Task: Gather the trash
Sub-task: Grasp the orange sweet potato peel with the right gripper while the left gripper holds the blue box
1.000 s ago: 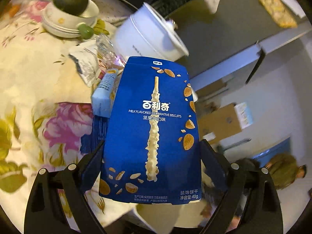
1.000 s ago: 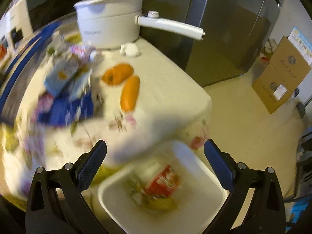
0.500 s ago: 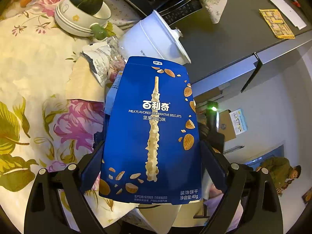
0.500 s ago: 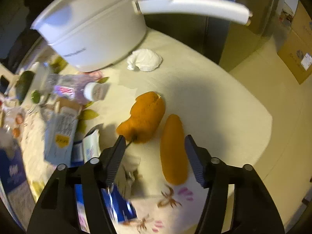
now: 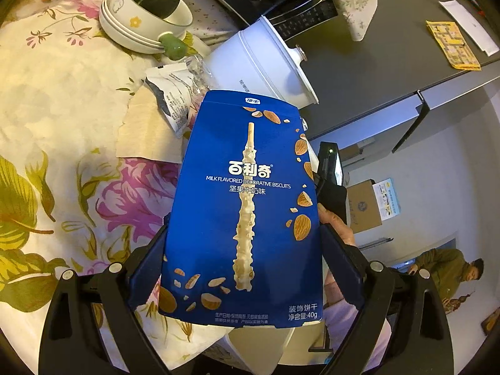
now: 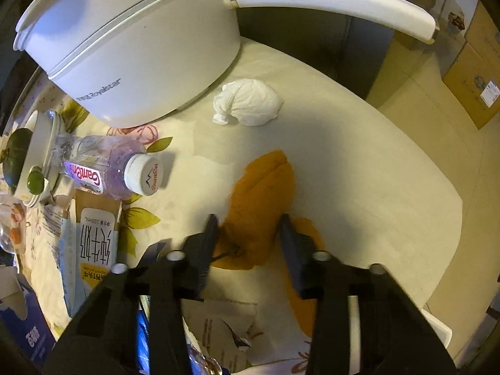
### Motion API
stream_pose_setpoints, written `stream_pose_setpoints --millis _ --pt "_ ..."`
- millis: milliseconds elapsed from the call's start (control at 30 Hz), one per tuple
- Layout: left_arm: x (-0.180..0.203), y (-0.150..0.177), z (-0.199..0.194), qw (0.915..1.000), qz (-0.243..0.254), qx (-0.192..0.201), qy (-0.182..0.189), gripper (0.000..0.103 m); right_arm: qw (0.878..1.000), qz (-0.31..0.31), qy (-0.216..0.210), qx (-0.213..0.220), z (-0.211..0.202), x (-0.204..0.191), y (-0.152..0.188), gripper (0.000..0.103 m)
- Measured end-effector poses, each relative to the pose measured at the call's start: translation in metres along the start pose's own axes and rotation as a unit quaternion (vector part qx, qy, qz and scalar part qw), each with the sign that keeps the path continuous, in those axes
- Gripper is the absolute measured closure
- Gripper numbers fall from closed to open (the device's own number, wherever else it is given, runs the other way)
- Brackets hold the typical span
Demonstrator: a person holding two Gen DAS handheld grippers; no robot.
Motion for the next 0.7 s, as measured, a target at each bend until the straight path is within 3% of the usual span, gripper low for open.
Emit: stream_pose_setpoints --millis 67,300,700 --pt "0.001 0.0 -0.001 1.0 0.0 0.003 0.001 0.013 1.0 -0.015 0.005 0.016 -0.008 -0.002 0.0 0.079" --pt "0.003 0.001 -0.005 0.9999 0.003 0.012 0.009 0.013 0.998 -0.029 0.002 0.062 -0.039 -0.003 0.003 0.08" --pt "0.025 0.011 -0.015 0.9993 0.024 0.016 0.024 0.013 0.988 -0.063 0.002 0.141 -0.13 0.022 0.027 0.08"
Point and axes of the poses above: each gripper's, at about its wrist camera, not at the fingertips, and z roughly the way its jaws point, x to its right, y to its underside, the point moved 5 cm from there along z, roughly the way its jaws point, and after that the axes turned 8 degrees about -z, right-handed, at the moved point
